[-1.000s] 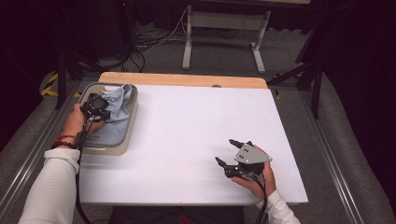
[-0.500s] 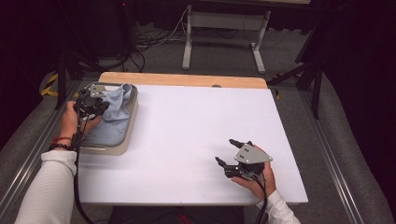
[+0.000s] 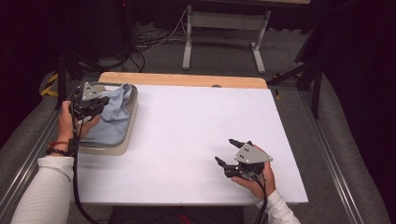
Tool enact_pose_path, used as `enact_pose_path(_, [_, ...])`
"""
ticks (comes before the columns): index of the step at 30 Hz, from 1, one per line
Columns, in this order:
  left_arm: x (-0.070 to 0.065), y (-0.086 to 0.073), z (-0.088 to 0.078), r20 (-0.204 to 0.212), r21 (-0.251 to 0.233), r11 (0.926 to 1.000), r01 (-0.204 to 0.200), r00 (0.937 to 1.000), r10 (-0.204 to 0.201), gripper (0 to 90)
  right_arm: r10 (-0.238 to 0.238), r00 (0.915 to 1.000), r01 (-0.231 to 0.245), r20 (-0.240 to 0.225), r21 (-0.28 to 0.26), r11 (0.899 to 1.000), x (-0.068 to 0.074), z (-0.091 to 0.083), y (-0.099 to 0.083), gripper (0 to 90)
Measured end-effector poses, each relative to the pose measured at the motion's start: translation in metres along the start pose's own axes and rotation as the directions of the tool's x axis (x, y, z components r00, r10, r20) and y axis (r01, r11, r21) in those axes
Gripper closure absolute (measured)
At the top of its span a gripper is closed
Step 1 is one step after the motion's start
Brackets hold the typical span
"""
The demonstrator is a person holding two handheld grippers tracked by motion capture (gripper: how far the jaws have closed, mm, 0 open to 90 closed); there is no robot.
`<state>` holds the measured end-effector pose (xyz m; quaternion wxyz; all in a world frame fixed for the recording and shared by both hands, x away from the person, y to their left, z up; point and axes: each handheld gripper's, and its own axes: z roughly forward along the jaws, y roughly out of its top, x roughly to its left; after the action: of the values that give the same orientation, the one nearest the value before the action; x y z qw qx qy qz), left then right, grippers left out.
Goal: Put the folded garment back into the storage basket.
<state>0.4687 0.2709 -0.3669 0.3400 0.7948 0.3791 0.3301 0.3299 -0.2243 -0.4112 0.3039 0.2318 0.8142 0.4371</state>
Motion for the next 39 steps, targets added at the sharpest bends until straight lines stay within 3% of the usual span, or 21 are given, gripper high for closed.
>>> enact_pose_path(4, [-0.003,0.0,-0.003,0.009,-0.018,0.9998,-0.01,0.9999,0.01,88.1,-0.003,1.0,0.003,0.0,-0.002,1.0,0.0,0.0,0.0,25.3])
enact_pose_path(7, [-0.004,-0.003,-0.006,0.019,-0.044,0.999,0.006,0.9998,-0.005,86.6,-0.002,1.0,0.002,0.002,-0.002,1.0,0.0,0.0,0.0,25.3])
enact_pose_path(14, [-0.009,-0.007,-0.019,0.007,-0.106,0.9943,0.004,1.0,-0.004,83.4,0.004,1.0,-0.004,0.007,-0.006,1.0,-0.001,-0.001,0.0,25.1])
enact_pose_path(22, [-0.02,-0.016,-0.03,0.05,-0.192,0.981,0.028,0.9986,-0.019,75.9,0.002,1.0,-0.002,0.003,-0.008,1.0,0.001,0.0,0.001,25.1])
enact_pose_path(27, [-0.023,-0.019,-0.034,0.054,-0.218,0.9755,0.03,0.9984,-0.018,70.9,0.002,1.0,-0.002,0.003,-0.006,1.0,0.001,0.0,0.001,25.1])
enact_pose_path(31, [-0.024,-0.023,-0.038,0.073,-0.251,0.966,0.063,0.9963,-0.046,68.6,-0.001,1.0,0.001,0.002,-0.004,1.0,0.002,0.001,0.001,25.1])
enact_pose_path(39, [-0.031,-0.026,-0.043,0.079,-0.288,0.9553,0.066,0.9958,-0.045,58.5,-0.003,1.0,0.003,0.001,-0.004,1.0,0.002,0.001,0.002,25.1])
